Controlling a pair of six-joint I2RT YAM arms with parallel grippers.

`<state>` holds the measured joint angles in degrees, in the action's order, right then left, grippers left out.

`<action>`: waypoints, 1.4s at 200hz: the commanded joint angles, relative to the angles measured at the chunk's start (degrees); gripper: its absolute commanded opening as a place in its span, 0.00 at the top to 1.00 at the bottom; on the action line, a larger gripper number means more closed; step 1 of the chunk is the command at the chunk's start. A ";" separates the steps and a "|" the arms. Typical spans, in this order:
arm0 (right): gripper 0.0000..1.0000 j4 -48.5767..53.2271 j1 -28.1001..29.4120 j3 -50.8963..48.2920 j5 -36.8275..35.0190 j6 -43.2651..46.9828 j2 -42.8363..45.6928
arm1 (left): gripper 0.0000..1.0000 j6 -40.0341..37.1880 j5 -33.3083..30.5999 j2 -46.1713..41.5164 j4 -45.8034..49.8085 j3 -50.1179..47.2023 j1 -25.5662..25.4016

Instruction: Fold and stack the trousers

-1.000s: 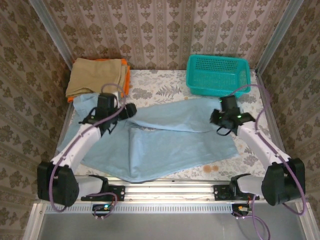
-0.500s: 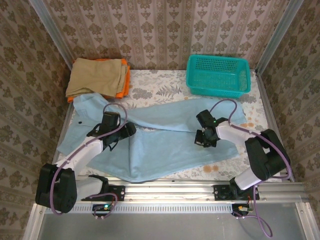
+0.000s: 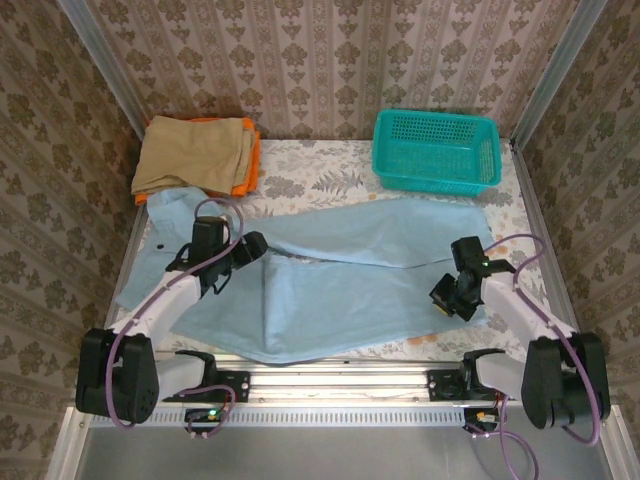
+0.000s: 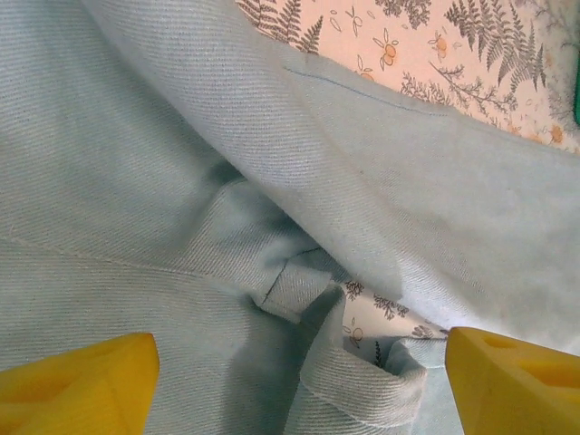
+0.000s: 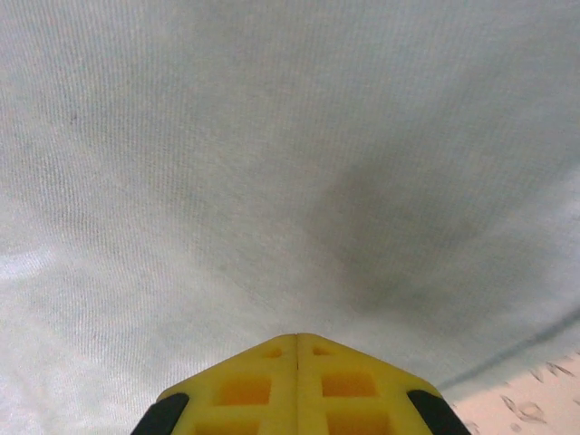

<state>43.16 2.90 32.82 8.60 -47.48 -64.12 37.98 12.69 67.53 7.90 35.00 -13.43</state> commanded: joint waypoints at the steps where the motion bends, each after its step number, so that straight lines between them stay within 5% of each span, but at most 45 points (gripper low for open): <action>1: 1.00 4.00 -0.18 1.43 -1.35 0.54 2.72 | 0.17 0.61 3.36 1.17 -2.38 -0.55 1.20; 17: 1.00 1.73 5.51 6.59 -0.84 2.70 -0.36 | 0.17 0.27 4.25 1.72 -2.63 -0.42 1.65; 63: 1.00 -1.64 34.74 32.20 -11.09 4.18 -27.53 | 0.17 -0.32 2.94 1.17 -0.58 0.85 3.62; 94: 1.00 -0.18 43.76 48.20 -13.93 6.86 -45.74 | 0.16 1.40 1.87 0.92 -0.75 0.00 7.76; 122: 1.00 -1.73 44.04 47.92 -14.43 5.90 -49.75 | 0.16 1.99 2.58 2.18 -1.97 -0.51 9.81; 171: 1.00 -1.24 42.28 31.12 -20.69 3.73 -42.96 | 0.17 4.39 2.69 4.13 -8.11 -4.37 10.29; 215: 1.00 -3.70 36.03 17.39 -15.06 1.77 -35.28 | 0.17 4.88 1.90 4.73 -8.72 -6.56 11.11; 280: 1.00 0.56 26.58 12.07 -12.57 2.90 -24.41 | 0.18 8.38 -0.34 -2.29 -5.76 -11.89 11.20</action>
<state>34.33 33.21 47.72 -2.37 -44.75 -90.02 43.48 14.70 69.43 0.58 26.76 -2.57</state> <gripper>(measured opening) 0.059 0.820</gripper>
